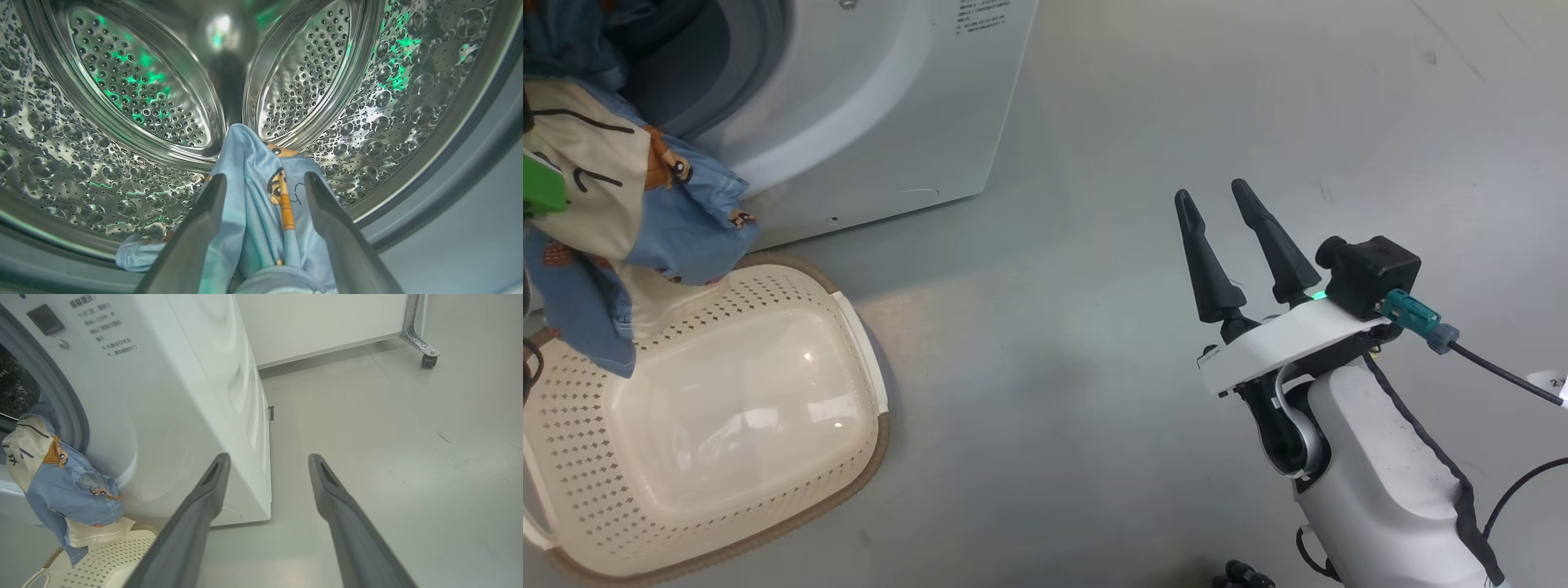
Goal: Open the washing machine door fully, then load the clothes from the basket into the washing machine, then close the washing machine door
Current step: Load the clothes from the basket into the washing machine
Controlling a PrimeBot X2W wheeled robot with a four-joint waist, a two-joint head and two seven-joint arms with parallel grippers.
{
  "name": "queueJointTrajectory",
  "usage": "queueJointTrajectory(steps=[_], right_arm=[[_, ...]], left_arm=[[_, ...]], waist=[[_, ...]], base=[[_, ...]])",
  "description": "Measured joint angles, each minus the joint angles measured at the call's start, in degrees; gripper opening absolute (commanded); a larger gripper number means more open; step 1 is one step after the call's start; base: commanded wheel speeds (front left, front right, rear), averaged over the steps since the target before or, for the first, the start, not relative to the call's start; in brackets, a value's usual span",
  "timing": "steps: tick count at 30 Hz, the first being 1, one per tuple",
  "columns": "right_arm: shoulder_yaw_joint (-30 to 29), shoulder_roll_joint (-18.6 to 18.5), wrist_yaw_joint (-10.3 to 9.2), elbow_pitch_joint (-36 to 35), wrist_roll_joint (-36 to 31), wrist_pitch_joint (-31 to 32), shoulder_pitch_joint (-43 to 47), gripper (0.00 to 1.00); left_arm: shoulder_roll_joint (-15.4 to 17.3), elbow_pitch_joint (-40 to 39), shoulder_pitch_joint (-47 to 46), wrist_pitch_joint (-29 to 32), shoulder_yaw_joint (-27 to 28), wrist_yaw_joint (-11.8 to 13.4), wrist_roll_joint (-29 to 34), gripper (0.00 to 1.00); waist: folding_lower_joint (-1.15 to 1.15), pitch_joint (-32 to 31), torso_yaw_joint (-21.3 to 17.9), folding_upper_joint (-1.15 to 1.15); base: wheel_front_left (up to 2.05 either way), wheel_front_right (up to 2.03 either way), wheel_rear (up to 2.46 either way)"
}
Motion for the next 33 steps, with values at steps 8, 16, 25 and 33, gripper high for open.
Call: queueJointTrajectory(steps=[8, 16, 25, 33], right_arm=[[-0.43, -0.04, 0.00, -0.15, -0.02, 0.01, 0.01, 1.00], [-0.46, -0.04, 0.00, -1.07, -0.19, 0.00, -0.02, 1.00], [-1.27, -0.35, 0.00, -1.38, -0.60, 0.00, -0.01, 1.00], [-1.85, -0.60, 0.00, -1.69, -1.07, 0.01, -0.01, 1.00]], left_arm=[[-0.10, -4.70, 6.14, -0.42, 1.03, -0.24, -2.12, 1.00], [0.38, -12.43, 12.98, -0.42, 6.37, -0.24, -3.04, 1.00], [0.08, -18.66, 23.12, -0.42, 10.01, -0.24, -3.07, 1.00], [-1.49, -24.05, 29.91, -0.42, 12.21, -0.25, -3.23, 1.00]], waist=[[0.00, -1.21, 2.01, 0.00], [0.00, -1.81, 3.06, 0.00], [0.00, -2.43, 4.05, 0.00], [0.00, -2.82, 5.00, 0.00]], base=[[0.00, 0.00, 0.00], [0.00, 0.00, 0.00], [0.00, 0.00, 0.00], [0.00, 0.00, 0.00]])
